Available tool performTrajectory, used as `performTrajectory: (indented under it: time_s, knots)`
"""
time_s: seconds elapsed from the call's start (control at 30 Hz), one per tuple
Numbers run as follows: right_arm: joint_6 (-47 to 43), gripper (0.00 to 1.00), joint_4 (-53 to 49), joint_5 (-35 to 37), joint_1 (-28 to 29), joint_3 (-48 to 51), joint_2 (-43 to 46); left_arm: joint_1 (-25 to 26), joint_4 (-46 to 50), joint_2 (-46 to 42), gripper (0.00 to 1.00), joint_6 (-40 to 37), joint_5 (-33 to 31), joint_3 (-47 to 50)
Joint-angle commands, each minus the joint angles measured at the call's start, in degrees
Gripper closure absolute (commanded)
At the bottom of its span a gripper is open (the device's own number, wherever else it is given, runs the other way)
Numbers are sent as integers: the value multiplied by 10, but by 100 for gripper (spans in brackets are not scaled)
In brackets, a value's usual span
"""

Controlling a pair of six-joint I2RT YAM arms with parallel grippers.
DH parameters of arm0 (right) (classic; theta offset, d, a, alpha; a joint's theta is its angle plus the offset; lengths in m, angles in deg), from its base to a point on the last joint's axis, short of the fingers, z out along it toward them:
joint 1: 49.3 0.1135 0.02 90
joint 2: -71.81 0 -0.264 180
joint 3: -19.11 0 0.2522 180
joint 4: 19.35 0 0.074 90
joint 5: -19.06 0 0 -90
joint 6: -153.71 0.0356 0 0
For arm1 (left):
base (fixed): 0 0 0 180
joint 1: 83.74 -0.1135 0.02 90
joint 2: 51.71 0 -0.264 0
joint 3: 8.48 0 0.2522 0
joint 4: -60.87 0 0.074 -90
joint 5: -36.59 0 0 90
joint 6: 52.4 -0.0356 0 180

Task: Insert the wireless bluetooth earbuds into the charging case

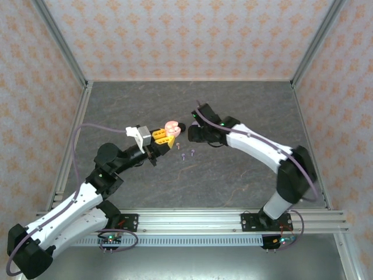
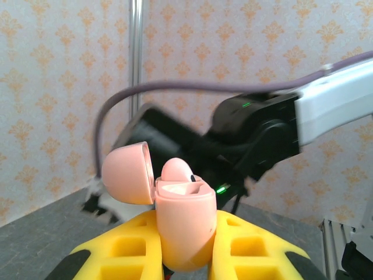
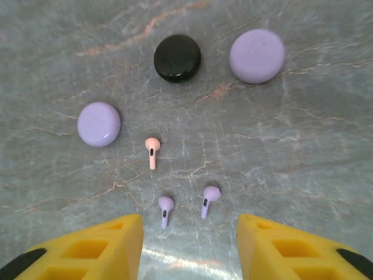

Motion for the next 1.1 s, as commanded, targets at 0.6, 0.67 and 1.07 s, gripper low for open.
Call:
performTrajectory:
  time_s: [0.6, 0.67, 1.07]
  knots:
    - [-25, 68, -91, -21, 42, -237, -310, 3, -1, -42, 100, -24, -4, 4]
    - [-27, 68, -95, -19, 42, -247, -319, 3, -2, -41, 100, -24, -3, 3]
    - [-48, 70, -115, -4, 47, -292, -361, 3, -3, -30, 100, -22, -5, 2]
